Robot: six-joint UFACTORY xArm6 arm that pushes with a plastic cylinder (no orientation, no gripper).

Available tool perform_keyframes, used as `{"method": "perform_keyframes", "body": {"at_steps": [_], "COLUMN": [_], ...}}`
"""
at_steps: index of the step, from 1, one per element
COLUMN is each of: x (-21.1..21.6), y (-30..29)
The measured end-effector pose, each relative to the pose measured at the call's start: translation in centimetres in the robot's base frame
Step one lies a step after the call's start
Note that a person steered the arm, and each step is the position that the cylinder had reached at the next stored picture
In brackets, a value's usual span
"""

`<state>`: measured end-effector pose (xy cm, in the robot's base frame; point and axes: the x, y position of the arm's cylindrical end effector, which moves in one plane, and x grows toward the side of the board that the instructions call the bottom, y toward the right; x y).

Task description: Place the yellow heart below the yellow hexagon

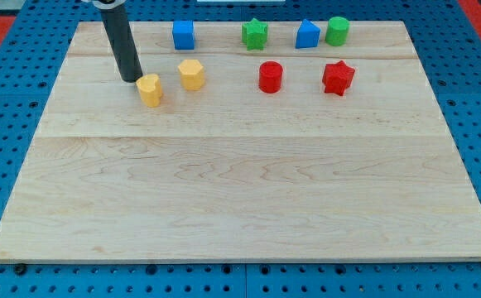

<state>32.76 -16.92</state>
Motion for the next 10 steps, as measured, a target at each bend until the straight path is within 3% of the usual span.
{"method": "perform_keyframes", "body": {"at_steps": [4,6,10], "x": [-0.2,-0.7,3.0], "y": [6.2,0.8,0.6]}}
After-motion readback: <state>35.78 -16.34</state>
